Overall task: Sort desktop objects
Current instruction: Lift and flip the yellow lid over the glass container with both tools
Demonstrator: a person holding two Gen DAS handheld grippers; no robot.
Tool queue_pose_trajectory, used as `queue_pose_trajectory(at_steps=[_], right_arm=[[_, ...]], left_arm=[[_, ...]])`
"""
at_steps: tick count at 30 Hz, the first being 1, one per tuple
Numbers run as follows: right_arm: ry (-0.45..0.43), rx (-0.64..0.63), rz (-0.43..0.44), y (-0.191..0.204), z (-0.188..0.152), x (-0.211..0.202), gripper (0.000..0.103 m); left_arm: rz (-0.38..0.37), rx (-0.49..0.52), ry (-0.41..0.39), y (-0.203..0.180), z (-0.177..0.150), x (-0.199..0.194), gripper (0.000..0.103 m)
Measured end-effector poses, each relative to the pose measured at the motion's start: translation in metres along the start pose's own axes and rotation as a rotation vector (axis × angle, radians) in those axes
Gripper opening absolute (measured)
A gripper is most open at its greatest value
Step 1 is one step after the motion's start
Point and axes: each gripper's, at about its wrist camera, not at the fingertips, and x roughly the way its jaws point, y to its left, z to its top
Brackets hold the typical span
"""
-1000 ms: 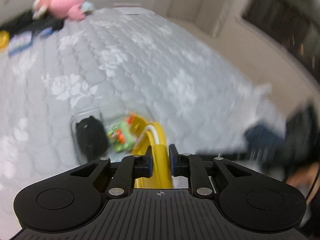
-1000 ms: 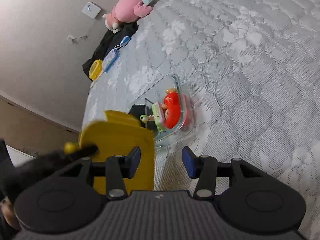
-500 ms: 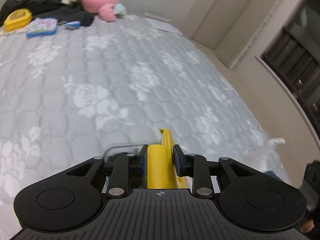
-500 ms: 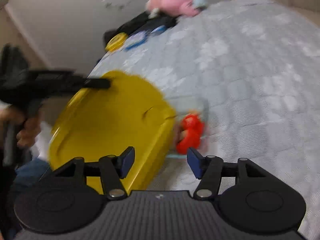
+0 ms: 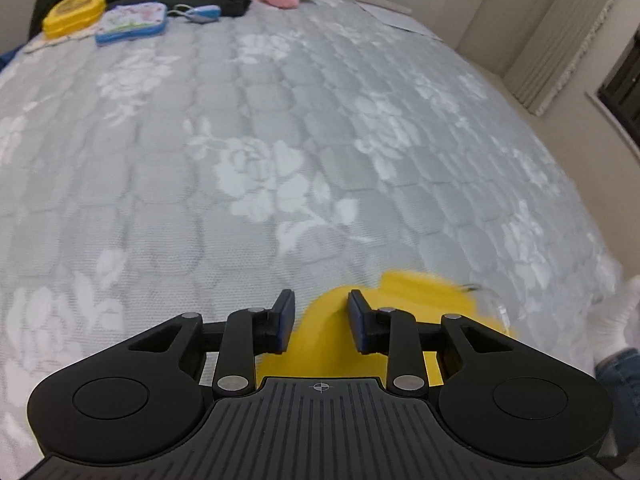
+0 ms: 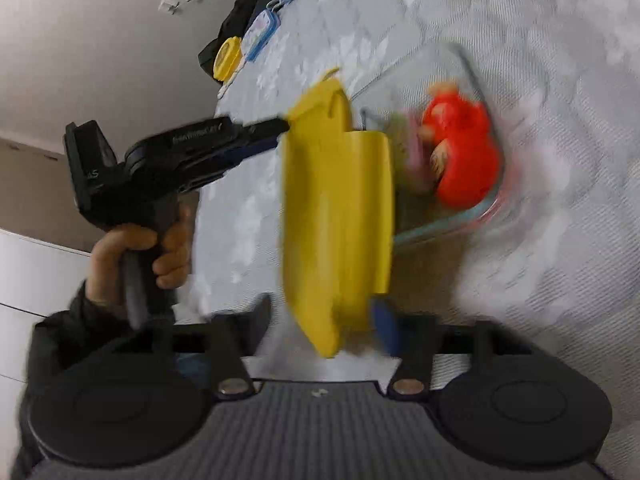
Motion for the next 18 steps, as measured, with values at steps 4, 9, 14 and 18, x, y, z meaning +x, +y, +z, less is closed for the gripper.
queue_pose_trajectory(at_steps=[4, 9, 14, 18], right_arm=[[-0.092, -0.247, -0.139, 0.033, -0.003, -0.005, 0.01], [-0.203, -0.419, -0.246, 0.06, 0.004, -0.029, 0.023], [-0.179, -0.598, -0.384, 0.081, 0.024, -0.029, 0.035], [-0.092, -0.686, -0.402, 0.086, 0.046, -0.015, 0.049]], left_arm=[[-0.079, 0.052, -0.04, -0.016, 0.003, -0.002, 0.03], [0.058, 0.033, -0.026, -0.017, 0.002, -0.023, 0.031], [0.101, -0.148, 0.108, 0.034, -0.046, -0.074, 0.036], [0.108, -0.205, 0.168, 0.079, -0.105, -0.097, 0.036]])
